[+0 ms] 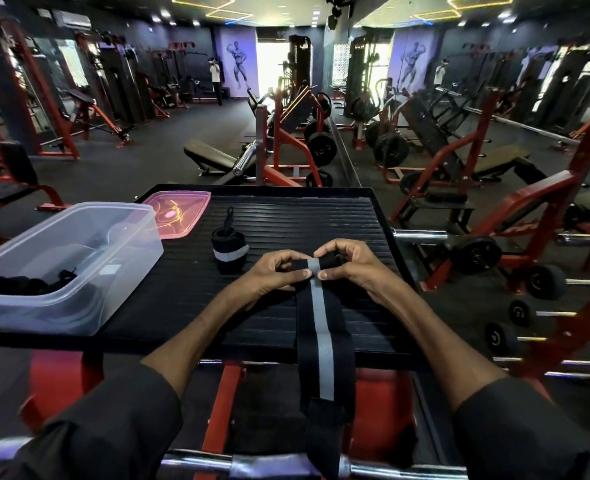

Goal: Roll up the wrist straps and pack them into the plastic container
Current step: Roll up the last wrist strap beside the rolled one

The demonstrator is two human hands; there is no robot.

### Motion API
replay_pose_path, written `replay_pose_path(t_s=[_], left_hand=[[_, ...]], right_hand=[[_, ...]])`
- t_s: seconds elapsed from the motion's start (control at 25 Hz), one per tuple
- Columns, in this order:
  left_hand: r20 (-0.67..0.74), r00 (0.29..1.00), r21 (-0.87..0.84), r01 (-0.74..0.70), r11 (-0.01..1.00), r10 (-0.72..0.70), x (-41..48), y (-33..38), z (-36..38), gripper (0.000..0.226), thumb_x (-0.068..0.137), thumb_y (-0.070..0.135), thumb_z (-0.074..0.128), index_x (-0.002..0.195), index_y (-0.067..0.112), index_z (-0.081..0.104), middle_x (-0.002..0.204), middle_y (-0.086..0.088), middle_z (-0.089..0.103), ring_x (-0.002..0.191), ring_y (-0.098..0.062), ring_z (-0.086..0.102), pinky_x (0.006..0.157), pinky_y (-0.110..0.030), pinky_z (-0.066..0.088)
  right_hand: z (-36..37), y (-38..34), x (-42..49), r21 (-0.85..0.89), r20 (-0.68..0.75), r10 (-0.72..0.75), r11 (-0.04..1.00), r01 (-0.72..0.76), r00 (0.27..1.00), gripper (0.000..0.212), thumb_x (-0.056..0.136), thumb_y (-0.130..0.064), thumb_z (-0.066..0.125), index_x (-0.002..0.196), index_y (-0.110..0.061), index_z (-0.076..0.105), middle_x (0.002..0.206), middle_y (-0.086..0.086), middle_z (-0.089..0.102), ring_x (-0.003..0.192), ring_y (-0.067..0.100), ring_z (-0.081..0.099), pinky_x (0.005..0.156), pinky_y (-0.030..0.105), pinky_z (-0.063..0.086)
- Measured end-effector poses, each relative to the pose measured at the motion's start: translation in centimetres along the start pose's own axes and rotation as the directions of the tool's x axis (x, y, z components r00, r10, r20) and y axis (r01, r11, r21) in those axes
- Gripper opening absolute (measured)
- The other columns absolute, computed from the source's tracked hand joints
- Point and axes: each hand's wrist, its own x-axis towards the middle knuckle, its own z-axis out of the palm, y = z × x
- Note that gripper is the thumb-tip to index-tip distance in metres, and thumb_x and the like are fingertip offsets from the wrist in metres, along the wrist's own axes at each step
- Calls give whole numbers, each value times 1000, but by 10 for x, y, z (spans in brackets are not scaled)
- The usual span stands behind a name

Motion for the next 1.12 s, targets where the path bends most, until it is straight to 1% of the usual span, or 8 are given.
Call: replay_pose_path(t_s=[0.16,0.32,0.4,0.52,0.64,0.76,0.92,1.12], left_hand=[[-53,996,33,-66,997,68,-1,2,2,35,83,16,80,116,12,68,102,-4,73,92,-15,69,77,-29,58],[-75,979,127,-177,976,187,-5,-3,-1,38,76,9,85,111,11,71,100,-2,74,92,-12,70,84,-25,56],[-80,974,162,-196,967,210,-6,-5,-3,40,73,9,87,110,12,71,107,-9,73,98,-17,70,90,-30,55],[-112,959,143,-242,960,259,1,0,-3,41,74,3,85,112,8,70,107,-4,72,99,-7,68,86,-22,54],[-131,967,14,-219,976,219,13,8,-3,38,79,2,81,113,12,68,110,2,72,97,-6,70,79,-20,56],[-41,996,-24,-86,996,85,25,4,-6,32,85,13,78,115,14,67,102,-4,71,91,-11,70,71,-25,59],[-56,997,37,-59,998,61,39,-2,-11,34,86,15,78,118,17,66,94,2,69,84,-8,68,73,-28,60],[-5,1000,67,15,998,-15,49,-8,-13,35,90,23,74,123,22,64,111,3,69,94,-4,70,72,-22,57]], right_hand=[[-3,-13,0,360,103,203,905,-227,974,34,89,-1,70,121,-12,69,111,7,75,95,17,72,84,29,58],[-6,-2,-4,-72,150,268,963,-259,952,43,93,-46,68,120,-13,70,117,7,75,106,22,69,92,35,51],[-8,4,-7,-176,189,243,962,-211,951,52,91,-55,67,115,-8,69,102,6,74,89,20,69,83,36,49],[-10,-2,-4,-50,108,96,995,-91,990,43,93,-37,72,115,0,67,90,7,67,70,11,58,64,25,45],[-14,-7,9,25,32,-29,999,28,999,31,93,-23,74,111,2,69,88,3,70,72,7,59,60,18,45],[-18,-4,18,5,6,-79,997,79,997,27,91,-11,75,112,4,68,95,6,71,81,7,65,66,16,50],[-22,11,29,-26,-27,-160,987,159,987,35,84,3,77,115,10,64,106,13,68,97,17,66,87,28,54],[-25,28,40,-153,-51,-148,978,138,988,40,73,2,86,109,1,69,104,5,69,99,12,64,92,33,52]])
